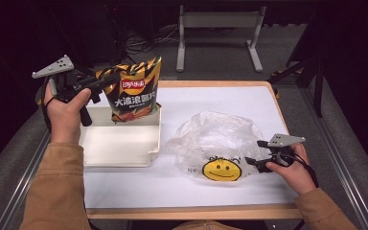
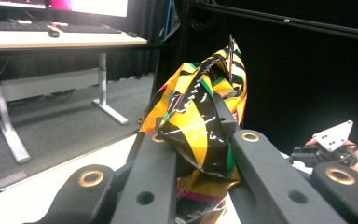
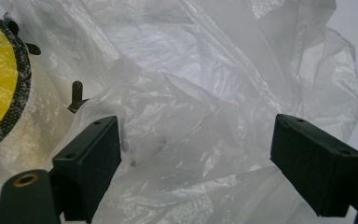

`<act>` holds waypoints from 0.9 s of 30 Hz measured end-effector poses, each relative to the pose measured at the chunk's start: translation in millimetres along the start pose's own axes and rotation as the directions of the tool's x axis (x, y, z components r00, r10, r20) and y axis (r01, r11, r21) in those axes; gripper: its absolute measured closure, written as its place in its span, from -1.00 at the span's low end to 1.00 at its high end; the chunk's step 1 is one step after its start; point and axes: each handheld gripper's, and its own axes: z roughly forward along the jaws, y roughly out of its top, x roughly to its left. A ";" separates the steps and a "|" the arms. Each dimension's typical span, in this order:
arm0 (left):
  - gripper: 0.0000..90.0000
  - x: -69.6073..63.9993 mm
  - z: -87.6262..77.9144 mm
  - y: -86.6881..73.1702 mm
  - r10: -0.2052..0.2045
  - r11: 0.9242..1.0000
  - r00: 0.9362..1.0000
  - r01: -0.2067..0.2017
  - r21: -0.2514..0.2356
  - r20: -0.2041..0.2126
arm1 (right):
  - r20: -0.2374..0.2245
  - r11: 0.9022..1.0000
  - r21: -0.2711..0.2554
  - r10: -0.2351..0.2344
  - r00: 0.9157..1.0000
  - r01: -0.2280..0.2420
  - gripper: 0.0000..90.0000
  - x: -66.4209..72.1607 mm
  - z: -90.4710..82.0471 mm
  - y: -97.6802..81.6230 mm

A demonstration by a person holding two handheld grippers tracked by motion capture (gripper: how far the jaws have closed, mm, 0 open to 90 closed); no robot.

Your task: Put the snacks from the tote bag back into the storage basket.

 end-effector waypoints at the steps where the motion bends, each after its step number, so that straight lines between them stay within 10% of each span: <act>1: 0.86 2.2 0.1 -1.0 0.001 1.000 1.000 -0.001 0.005 -0.005 | 0.001 1.000 -0.002 0.000 1.000 0.000 -0.63 0.3 -0.5 0.1; 27: 0.85 43.0 13.3 -51.1 -0.081 0.995 0.997 0.081 0.061 -0.003 | -0.003 0.997 -0.066 -0.026 1.000 0.025 -0.64 8.5 -18.0 1.5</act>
